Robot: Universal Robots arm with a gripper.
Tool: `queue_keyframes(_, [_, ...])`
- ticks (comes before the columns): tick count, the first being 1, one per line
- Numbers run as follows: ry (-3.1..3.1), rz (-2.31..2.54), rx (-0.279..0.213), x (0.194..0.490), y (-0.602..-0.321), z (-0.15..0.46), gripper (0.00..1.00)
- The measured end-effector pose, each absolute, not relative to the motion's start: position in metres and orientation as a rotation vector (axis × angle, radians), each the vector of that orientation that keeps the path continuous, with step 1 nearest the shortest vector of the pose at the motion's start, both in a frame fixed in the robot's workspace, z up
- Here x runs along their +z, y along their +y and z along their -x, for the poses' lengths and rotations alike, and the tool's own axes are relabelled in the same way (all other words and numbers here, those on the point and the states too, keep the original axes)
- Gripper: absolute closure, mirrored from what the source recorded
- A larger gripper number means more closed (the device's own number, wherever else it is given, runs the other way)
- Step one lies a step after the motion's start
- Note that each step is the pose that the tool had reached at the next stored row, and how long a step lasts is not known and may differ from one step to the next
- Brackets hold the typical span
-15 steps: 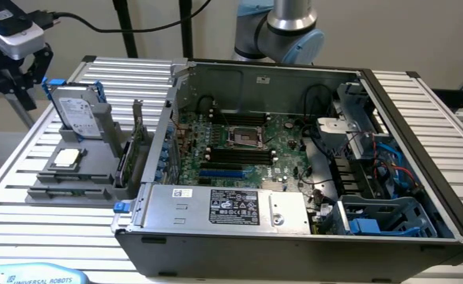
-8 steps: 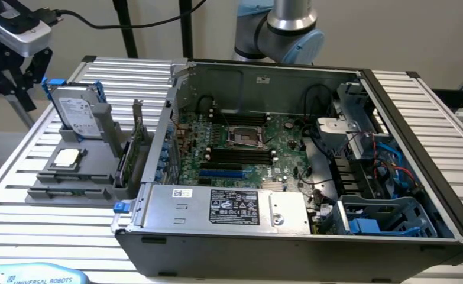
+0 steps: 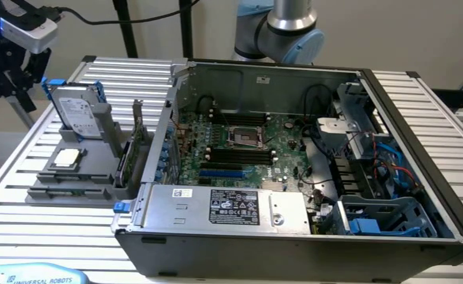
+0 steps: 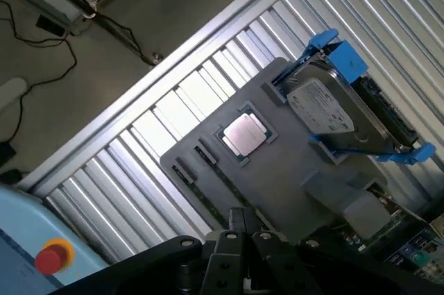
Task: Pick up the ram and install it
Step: 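Pick up the ram and move it above insertion slot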
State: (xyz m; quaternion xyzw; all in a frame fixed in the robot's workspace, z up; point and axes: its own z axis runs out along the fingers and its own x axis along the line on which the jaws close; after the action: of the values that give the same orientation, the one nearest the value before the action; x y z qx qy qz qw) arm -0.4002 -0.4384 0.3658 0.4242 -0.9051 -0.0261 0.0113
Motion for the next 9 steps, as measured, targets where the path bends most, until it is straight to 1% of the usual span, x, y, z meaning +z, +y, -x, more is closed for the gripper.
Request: queue_keyframes(9, [-2.702,-1.548,-0.078,0.3644,-0.4384,0.4003,0.89])
